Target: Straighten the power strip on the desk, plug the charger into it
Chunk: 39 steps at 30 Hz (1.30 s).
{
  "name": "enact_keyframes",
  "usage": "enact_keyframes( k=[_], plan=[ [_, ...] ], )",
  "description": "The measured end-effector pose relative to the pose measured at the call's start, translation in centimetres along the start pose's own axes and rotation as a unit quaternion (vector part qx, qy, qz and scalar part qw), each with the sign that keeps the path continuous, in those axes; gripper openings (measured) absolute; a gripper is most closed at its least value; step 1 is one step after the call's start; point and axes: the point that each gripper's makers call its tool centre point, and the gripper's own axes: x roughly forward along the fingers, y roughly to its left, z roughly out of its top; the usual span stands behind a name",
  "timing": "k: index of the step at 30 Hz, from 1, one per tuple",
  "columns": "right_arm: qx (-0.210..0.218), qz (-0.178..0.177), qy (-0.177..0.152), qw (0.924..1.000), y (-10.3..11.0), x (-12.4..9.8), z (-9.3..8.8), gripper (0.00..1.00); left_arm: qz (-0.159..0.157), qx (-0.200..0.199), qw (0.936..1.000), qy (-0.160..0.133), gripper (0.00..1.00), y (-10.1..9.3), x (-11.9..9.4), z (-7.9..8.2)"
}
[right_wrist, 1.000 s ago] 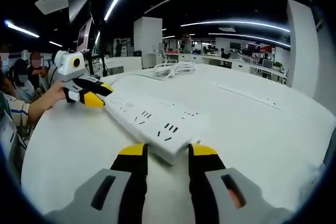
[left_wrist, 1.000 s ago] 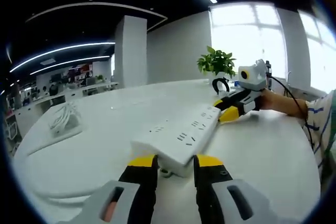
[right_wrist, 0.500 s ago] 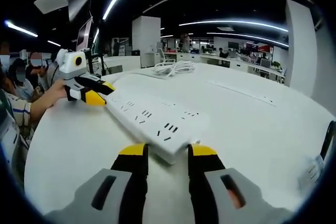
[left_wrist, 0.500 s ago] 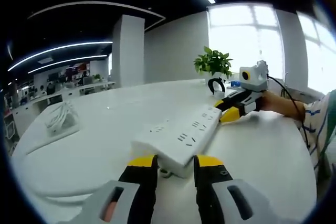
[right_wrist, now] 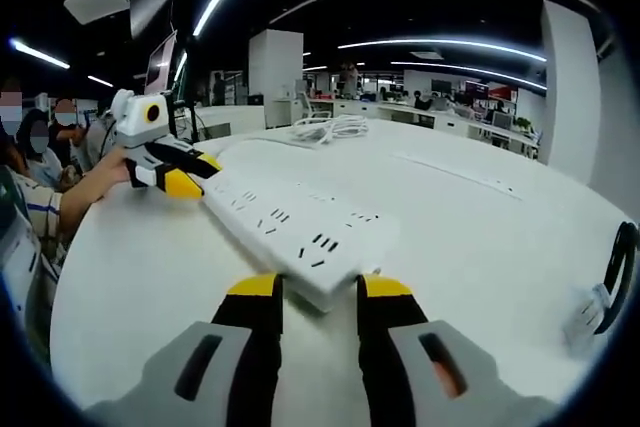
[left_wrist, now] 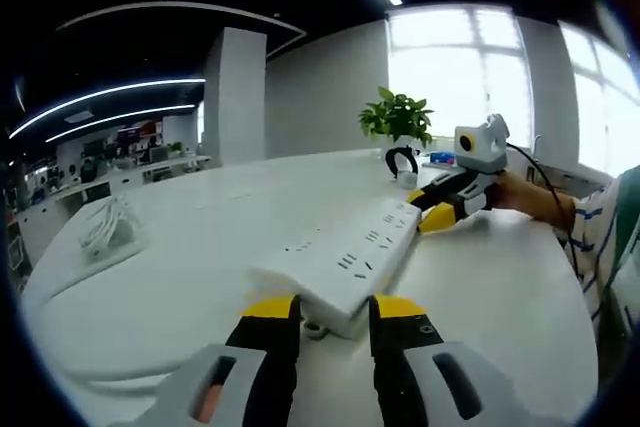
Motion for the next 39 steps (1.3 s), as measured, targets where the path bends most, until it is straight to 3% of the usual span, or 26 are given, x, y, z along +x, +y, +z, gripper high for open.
enact_keyframes(
  k=[16,39],
  plan=[
    [-0.006,-0.017,0.005,0.9998,0.5,-1.9,-0.8,0.27,-0.022,0.010,0.9997,-0.002,0.27,-1.2,0.4,0.1],
    [-0.009,-0.032,0.002,0.9995,0.5,-3.0,-1.2,0.27,-0.036,0.023,0.9991,-0.002,0.27,-2.2,0.6,0.2]
  ],
)
